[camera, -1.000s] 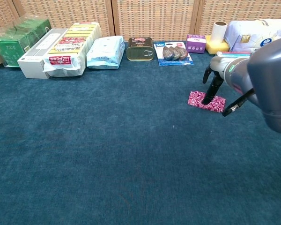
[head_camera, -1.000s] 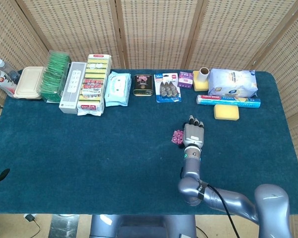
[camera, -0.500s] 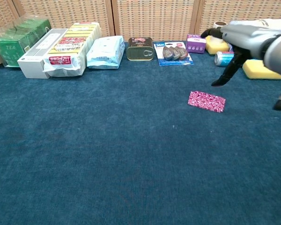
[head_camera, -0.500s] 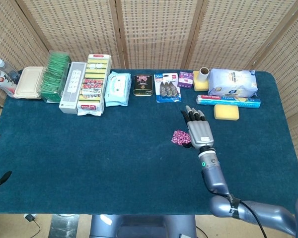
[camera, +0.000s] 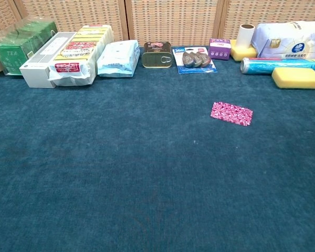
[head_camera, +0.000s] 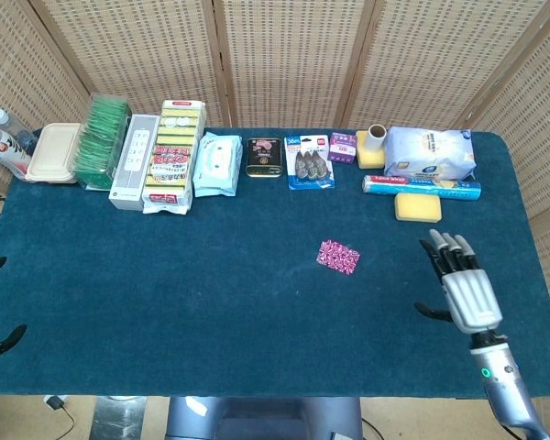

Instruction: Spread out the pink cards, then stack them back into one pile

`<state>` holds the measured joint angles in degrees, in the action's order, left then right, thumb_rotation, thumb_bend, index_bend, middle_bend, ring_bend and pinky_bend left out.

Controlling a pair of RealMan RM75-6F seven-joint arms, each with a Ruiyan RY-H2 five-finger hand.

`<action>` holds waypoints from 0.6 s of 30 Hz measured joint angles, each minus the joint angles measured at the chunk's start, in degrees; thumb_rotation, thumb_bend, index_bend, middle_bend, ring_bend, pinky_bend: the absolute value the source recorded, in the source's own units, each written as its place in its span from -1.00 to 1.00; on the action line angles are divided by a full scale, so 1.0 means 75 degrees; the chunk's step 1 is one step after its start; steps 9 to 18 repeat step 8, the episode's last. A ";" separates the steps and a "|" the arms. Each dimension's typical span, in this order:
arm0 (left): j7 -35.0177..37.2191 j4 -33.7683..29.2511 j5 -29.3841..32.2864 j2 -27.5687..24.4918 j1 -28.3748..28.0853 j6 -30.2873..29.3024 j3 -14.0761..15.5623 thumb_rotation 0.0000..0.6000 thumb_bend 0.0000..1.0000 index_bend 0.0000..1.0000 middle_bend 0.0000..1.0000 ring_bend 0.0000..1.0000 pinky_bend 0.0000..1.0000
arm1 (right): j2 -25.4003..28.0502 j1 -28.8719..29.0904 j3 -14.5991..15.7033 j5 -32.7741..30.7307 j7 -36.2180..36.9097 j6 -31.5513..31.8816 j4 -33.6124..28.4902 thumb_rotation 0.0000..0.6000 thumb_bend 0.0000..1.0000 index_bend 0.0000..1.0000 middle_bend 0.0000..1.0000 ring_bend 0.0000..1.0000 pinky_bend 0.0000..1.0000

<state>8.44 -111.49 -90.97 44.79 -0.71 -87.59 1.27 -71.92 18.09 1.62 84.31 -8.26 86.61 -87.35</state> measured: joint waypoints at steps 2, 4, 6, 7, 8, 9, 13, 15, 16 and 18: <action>-0.0068 0.0007 -0.0125 0.0042 0.0090 -0.0160 0.0043 1.00 -0.54 -1.00 -1.00 -1.00 -0.87 | 0.0130 -0.0324 0.0085 0.0106 0.0215 0.0295 0.0026 0.72 -1.00 -0.97 -1.00 -1.00 -1.00; -0.0101 0.0020 -0.0205 0.0076 0.0160 -0.0279 0.0070 1.00 -0.54 -1.00 -1.00 -1.00 -0.87 | 0.0230 -0.0541 0.0120 0.0088 0.0338 0.0388 -0.0067 0.73 -1.00 -0.99 -1.00 -1.00 -1.00; -0.0110 0.0043 -0.0274 0.0105 0.0219 -0.0366 0.0098 1.00 -0.54 -1.00 -1.00 -1.00 -0.87 | 0.0306 -0.0675 0.0136 0.0020 0.0392 0.0420 -0.0228 0.74 -1.00 -1.00 -1.00 -1.00 -1.00; -0.0108 0.0052 -0.0291 0.0111 0.0232 -0.0384 0.0107 1.00 -0.54 -1.00 -1.00 -1.00 -0.88 | 0.0338 -0.0734 0.0139 -0.0016 0.0439 0.0426 -0.0294 0.74 -1.00 -1.00 -1.00 -1.00 -1.00; -0.0097 0.0055 -0.0303 0.0113 0.0241 -0.0397 0.0114 1.00 -0.54 -1.00 -1.00 -1.00 -0.87 | 0.0376 -0.0803 0.0141 -0.0058 0.0514 0.0419 -0.0370 0.74 -1.00 -1.00 -1.00 -1.00 -1.00; -0.0097 0.0055 -0.0303 0.0113 0.0241 -0.0397 0.0114 1.00 -0.54 -1.00 -1.00 -1.00 -0.87 | 0.0376 -0.0803 0.0141 -0.0058 0.0514 0.0419 -0.0370 0.74 -1.00 -1.00 -1.00 -1.00 -1.00; -0.0097 0.0055 -0.0303 0.0113 0.0241 -0.0397 0.0114 1.00 -0.54 -1.00 -1.00 -1.00 -0.87 | 0.0376 -0.0803 0.0141 -0.0058 0.0514 0.0419 -0.0370 0.74 -1.00 -1.00 -1.00 -1.00 -1.00; -0.0097 0.0055 -0.0303 0.0113 0.0241 -0.0397 0.0114 1.00 -0.54 -1.00 -1.00 -1.00 -0.87 | 0.0376 -0.0803 0.0141 -0.0058 0.0514 0.0419 -0.0370 0.74 -1.00 -1.00 -1.00 -1.00 -1.00; -0.0097 0.0055 -0.0303 0.0113 0.0241 -0.0397 0.0114 1.00 -0.54 -1.00 -1.00 -1.00 -0.87 | 0.0376 -0.0803 0.0141 -0.0058 0.0514 0.0419 -0.0370 0.74 -1.00 -1.00 -1.00 -1.00 -1.00; -0.0097 0.0055 -0.0303 0.0113 0.0241 -0.0397 0.0114 1.00 -0.54 -1.00 -1.00 -1.00 -0.87 | 0.0376 -0.0803 0.0141 -0.0058 0.0514 0.0419 -0.0370 0.74 -1.00 -1.00 -1.00 -1.00 -1.00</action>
